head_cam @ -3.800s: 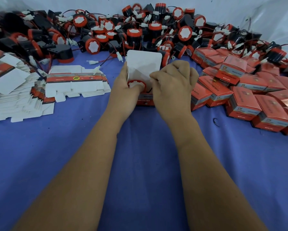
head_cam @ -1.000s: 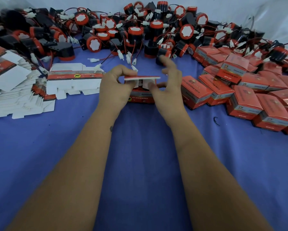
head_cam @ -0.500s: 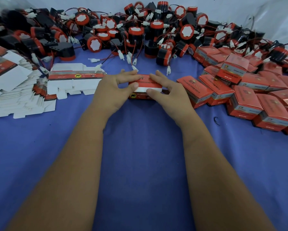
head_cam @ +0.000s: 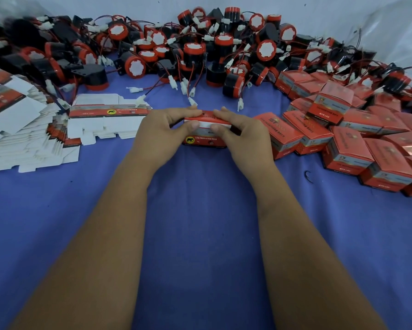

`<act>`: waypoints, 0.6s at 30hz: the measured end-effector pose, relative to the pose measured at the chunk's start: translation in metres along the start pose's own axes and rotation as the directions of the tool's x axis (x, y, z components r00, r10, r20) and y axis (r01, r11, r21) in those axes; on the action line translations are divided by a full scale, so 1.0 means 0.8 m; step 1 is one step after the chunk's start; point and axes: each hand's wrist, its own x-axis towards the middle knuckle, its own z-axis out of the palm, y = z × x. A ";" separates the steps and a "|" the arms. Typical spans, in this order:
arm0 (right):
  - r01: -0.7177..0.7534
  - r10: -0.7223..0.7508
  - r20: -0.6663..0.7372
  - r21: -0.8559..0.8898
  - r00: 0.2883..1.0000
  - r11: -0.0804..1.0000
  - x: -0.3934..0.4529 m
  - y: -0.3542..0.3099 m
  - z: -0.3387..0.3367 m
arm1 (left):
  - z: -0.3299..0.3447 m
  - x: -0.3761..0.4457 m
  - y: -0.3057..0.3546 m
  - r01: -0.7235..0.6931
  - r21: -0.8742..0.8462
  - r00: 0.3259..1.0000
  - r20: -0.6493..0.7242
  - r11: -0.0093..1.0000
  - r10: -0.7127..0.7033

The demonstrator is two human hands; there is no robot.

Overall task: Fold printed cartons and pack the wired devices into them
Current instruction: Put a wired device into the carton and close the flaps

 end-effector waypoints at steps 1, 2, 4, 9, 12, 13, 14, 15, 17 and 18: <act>0.004 -0.004 -0.008 -0.007 1.000 1.000 0.000 -0.001 0.001 | 0.000 0.000 0.000 0.006 -0.018 1.000 -0.002 1.000 -0.006; 0.008 -0.009 -0.019 -0.019 1.000 1.000 -0.001 -0.002 0.001 | 0.001 0.000 0.000 0.010 -0.038 1.000 -0.006 0.999 -0.011; 0.017 -0.019 -0.048 -0.042 0.999 0.999 -0.001 -0.002 0.003 | 0.000 0.000 0.000 0.009 -0.086 1.000 -0.016 0.996 -0.011; 0.001 -0.002 -0.109 -0.015 0.994 1.000 -0.002 -0.002 0.005 | 0.000 0.001 0.000 0.010 -0.205 1.000 0.003 0.979 -0.009; 0.014 -0.012 -0.112 0.016 0.994 1.000 -0.002 -0.001 0.004 | 0.001 0.000 0.000 0.039 -0.267 0.999 0.017 0.963 -0.036; 0.016 -0.010 -0.108 0.053 0.994 0.998 -0.003 0.000 0.003 | 0.001 0.000 0.000 0.052 -0.291 0.999 0.015 0.955 -0.049; 0.013 -0.003 -0.106 0.092 0.994 0.996 -0.003 0.001 0.002 | 0.002 0.000 0.000 0.067 -0.317 0.998 0.010 0.946 -0.067; 0.006 0.007 -0.108 0.123 0.994 0.992 -0.003 0.002 0.001 | 0.002 0.001 0.000 0.084 -0.338 0.996 0.005 0.937 -0.087; -0.015 0.033 -0.109 0.164 0.993 0.986 -0.002 0.004 0.000 | 0.003 0.002 0.000 0.097 -0.344 0.995 0.000 0.934 -0.103; -0.021 0.041 -0.104 0.187 0.994 0.982 -0.002 0.004 0.000 | 0.003 0.003 -0.001 0.092 -0.329 0.995 0.001 0.940 -0.097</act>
